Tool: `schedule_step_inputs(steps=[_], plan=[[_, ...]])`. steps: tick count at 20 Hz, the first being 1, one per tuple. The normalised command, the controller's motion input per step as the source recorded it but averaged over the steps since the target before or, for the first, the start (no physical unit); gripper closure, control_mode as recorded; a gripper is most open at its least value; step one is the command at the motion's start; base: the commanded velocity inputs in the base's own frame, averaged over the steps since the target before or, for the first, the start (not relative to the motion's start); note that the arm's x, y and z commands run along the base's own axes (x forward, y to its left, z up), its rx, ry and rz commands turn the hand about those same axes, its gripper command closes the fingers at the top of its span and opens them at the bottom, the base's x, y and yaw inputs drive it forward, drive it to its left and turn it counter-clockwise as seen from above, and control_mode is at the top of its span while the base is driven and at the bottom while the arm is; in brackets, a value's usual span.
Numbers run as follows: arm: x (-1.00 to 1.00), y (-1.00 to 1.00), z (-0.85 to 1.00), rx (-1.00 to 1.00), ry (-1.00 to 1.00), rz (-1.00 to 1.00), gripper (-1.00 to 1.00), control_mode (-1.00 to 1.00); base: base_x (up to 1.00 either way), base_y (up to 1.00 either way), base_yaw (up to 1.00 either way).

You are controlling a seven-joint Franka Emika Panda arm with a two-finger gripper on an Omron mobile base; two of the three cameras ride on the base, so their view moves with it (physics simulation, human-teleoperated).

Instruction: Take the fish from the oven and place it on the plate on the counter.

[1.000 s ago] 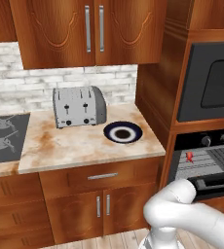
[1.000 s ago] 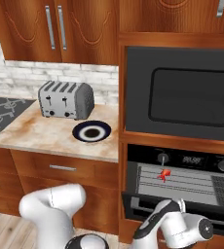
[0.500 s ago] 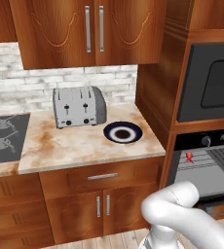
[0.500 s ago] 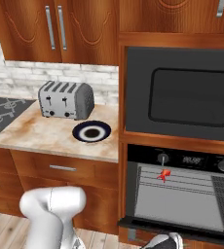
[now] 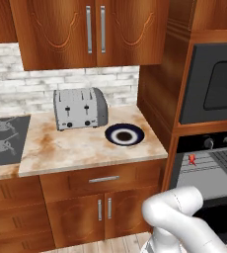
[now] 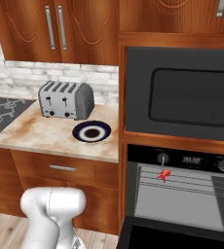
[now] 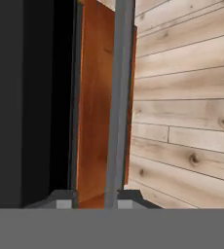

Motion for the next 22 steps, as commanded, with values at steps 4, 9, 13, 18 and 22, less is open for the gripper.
schedule_step_inputs(steps=[4,9,13,18,22], plan=[[-0.58,-0.39,0.41,0.01,0.00,-0.05,1.00,-1.00,0.00,0.00,0.00],[-0.35,-0.27,0.94,0.02,0.00,-0.07,1.00,-1.00,0.00,0.00,0.00],[-0.04,-0.07,1.00,0.00,0.00,-0.04,1.00,-1.00,0.00,0.00,0.00],[0.02,0.01,1.00,0.00,-0.01,-0.04,1.00,-1.00,0.00,0.00,0.00],[0.34,0.05,0.88,0.00,-0.01,-0.07,1.00,-1.00,0.00,0.00,0.00]])
